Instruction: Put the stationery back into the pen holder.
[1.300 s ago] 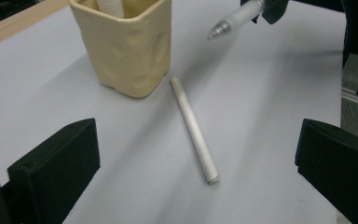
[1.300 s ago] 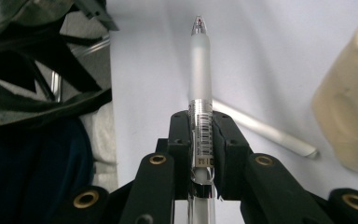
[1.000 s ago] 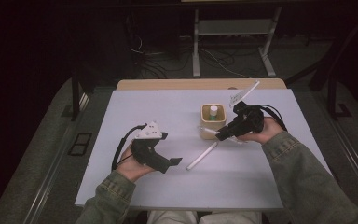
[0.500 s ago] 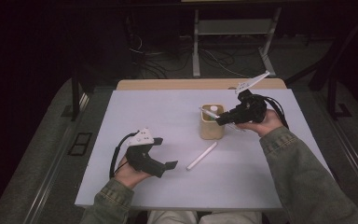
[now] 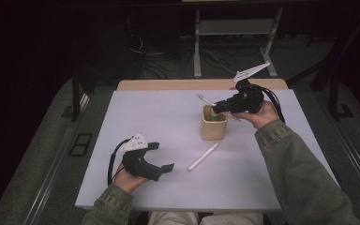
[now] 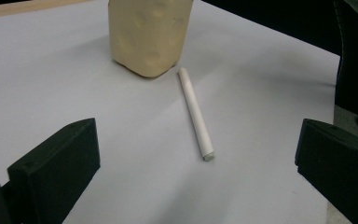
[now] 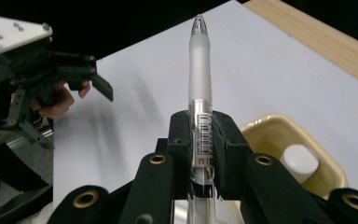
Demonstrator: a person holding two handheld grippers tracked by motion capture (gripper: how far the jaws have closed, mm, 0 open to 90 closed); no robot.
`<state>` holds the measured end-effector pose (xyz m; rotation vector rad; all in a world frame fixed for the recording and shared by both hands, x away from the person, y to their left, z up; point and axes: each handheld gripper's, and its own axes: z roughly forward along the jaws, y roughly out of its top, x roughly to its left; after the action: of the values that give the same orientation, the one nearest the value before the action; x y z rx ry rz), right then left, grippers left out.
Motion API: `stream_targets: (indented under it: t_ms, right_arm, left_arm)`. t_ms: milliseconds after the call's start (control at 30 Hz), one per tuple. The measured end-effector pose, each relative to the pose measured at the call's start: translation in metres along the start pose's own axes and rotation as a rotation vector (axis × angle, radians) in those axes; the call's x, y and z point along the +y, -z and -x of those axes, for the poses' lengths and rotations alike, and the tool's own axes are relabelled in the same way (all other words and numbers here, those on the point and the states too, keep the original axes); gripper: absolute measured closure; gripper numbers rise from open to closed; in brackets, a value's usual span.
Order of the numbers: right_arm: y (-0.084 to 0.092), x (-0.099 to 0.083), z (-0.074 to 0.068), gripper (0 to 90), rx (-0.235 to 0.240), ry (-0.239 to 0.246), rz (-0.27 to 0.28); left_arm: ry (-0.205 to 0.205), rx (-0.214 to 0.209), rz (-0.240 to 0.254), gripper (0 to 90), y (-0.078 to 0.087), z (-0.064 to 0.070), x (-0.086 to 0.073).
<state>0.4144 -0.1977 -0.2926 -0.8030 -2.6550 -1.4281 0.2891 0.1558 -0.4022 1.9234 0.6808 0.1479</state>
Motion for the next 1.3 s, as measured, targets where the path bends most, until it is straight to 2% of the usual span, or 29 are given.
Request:
stream_targets:
  t_ms: [267, 667, 1133, 1300]
  right_arm:
    - [-0.007, 0.009, 0.007, 78.1, -0.012, -0.009, 0.024]
    - [-0.013, 0.006, 0.02, 78.1, -0.028, -0.025, 0.1]
    - [-0.026, -0.006, 0.034, 78.1, -0.051, -0.016, 0.235]
    - [-0.032, -0.012, 0.039, 78.1, -0.058, -0.005, 0.284]
  left_arm:
    - [0.01, 0.001, 0.011, 0.0, 0.0, -0.001, -0.004]
    - [0.008, 0.003, 0.014, 0.0, -0.001, -0.002, -0.006]
    - [0.013, 0.009, 0.035, 0.0, 0.002, -0.004, -0.007]
    - [0.002, 0.004, 0.03, 0.0, 0.002, -0.004, -0.007]
